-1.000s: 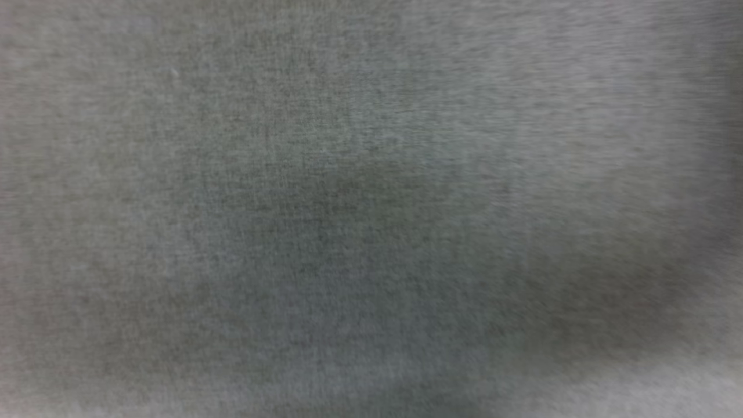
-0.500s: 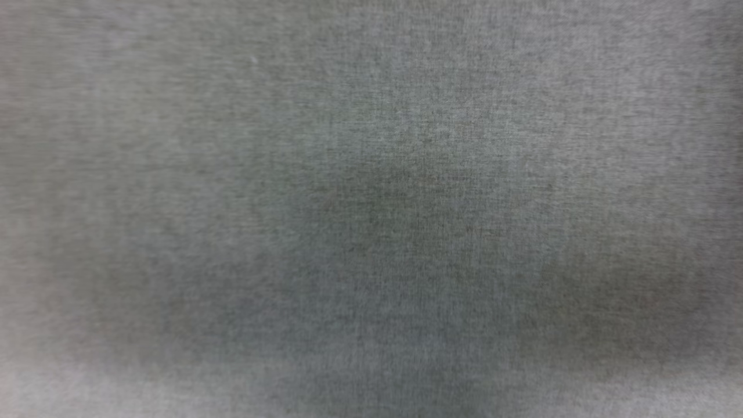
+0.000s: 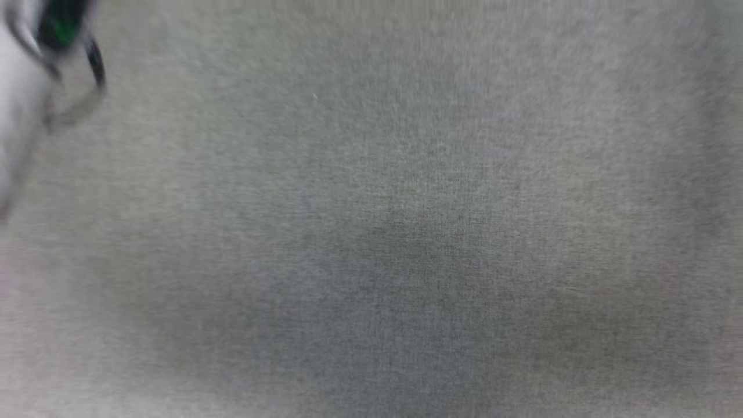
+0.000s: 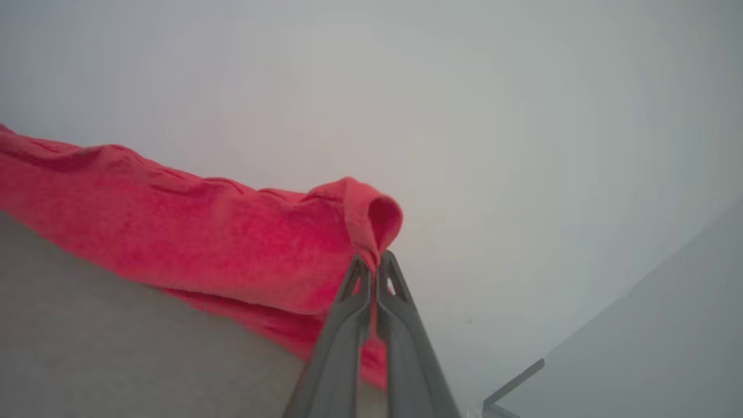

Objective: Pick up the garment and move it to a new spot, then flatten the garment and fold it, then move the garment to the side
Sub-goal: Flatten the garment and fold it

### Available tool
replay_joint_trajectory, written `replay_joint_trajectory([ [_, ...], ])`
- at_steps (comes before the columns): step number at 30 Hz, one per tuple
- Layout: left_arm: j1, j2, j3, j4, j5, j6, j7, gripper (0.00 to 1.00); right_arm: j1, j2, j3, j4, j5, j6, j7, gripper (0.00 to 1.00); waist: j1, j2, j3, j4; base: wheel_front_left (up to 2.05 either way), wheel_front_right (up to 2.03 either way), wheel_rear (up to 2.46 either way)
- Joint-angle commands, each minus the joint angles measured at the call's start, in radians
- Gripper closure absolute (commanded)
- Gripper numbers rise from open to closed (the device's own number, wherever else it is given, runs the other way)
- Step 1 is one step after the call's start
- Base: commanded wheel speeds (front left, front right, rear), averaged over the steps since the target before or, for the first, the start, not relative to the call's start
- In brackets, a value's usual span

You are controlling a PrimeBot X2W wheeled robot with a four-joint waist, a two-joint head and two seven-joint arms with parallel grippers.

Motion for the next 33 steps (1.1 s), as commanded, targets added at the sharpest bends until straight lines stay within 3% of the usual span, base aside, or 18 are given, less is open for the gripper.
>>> replay_joint_trajectory([
  [1,0.091,0.024,-0.021,-0.042,-0.019,-0.003,0.004,1.00,0.077,-0.022,0.061,0.006,0.080,-0.001,0.000,1.00,0.0000,0.0000,-0.151,0.029,0.00,0.00,0.00],
  [5,0.273,0.085,-0.048,-0.155,-0.066,0.023,0.025,1.00,0.223,-0.066,0.187,-0.041,0.242,-0.001,0.005,1.00,0.0000,0.0000,-0.230,0.030,0.00,0.00,0.00],
  [11,0.547,0.207,-0.069,-0.449,-0.146,0.161,0.030,1.00,0.474,-0.204,0.336,-0.233,0.480,-0.001,0.074,1.00,0.0000,0.0000,-0.314,0.035,0.00,0.00,0.00],
  [12,0.547,0.207,-0.069,-0.449,-0.146,0.161,0.030,1.00,0.474,-0.204,0.336,-0.233,0.480,-0.001,0.074,1.00,0.0000,0.0000,-0.314,0.035,0.00,0.00,0.00],
  [18,0.801,0.310,-0.103,-0.735,-0.212,0.322,-0.007,1.00,0.754,-0.332,0.293,-0.428,0.598,-0.001,0.147,1.00,0.0000,0.0000,-0.367,0.044,0.00,0.00,0.00],
  [23,0.969,0.352,-0.110,-0.861,-0.259,0.427,-0.062,1.00,1.001,-0.364,0.197,-0.583,0.625,-0.001,0.203,1.00,0.0000,0.0000,-0.388,0.044,0.00,0.00,0.00],
  [33,1.273,0.345,-0.059,-0.977,-0.388,0.550,-0.103,1.00,1.419,-0.344,0.044,-0.881,0.593,-0.001,0.338,1.00,0.0000,0.0000,-0.383,0.037,0.00,0.00,0.00],
])
